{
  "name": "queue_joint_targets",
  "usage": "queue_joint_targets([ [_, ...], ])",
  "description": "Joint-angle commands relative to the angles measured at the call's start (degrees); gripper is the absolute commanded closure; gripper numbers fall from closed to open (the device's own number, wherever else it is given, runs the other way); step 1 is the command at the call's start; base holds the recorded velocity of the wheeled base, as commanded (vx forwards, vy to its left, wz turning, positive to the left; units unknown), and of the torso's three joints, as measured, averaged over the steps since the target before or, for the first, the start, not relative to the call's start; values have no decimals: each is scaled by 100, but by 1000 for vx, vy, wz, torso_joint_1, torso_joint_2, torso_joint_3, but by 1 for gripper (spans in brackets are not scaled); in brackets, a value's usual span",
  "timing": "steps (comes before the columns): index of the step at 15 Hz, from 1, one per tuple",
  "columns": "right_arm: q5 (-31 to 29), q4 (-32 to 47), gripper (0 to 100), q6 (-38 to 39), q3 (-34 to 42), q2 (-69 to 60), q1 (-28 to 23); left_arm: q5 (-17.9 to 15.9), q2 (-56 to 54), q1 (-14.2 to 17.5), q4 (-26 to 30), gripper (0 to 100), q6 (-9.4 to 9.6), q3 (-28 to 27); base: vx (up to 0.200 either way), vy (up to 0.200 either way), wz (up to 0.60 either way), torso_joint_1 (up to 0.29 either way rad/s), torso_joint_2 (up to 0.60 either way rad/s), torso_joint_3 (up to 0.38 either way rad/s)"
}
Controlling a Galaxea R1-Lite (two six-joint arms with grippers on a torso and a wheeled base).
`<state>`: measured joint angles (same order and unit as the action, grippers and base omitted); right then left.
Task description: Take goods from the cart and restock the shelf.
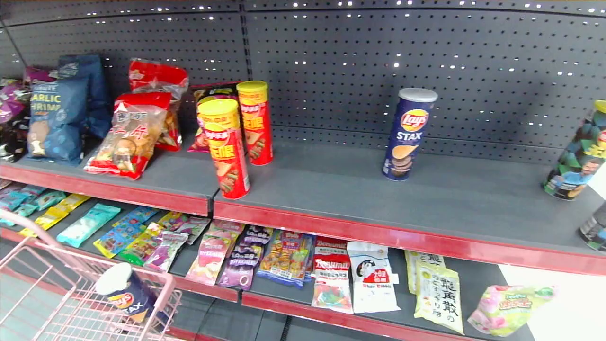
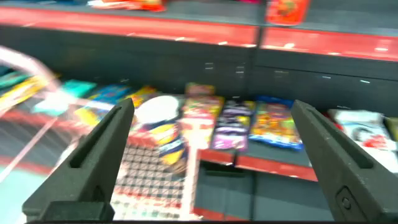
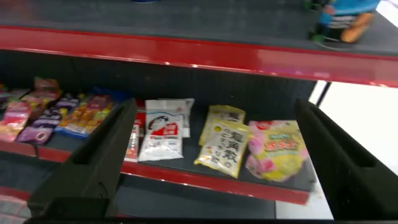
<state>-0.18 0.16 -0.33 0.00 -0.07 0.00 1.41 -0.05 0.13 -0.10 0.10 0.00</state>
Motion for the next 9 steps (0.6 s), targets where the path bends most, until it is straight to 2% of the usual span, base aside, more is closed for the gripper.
queue_joint_targets([
  [1,1,2,0,-2,0,7,0,-1,5,4,1,0,-1,0,0,0,600,2,2,2],
  [5,1,-7,0,7,0,7,0,8,5,4,1,0,-1,0,0,0,600,2,1,1],
  [9,-17,2,0,15,0,7,0,8,5,4,1,0,-1,0,0,0,0,0,0,0],
])
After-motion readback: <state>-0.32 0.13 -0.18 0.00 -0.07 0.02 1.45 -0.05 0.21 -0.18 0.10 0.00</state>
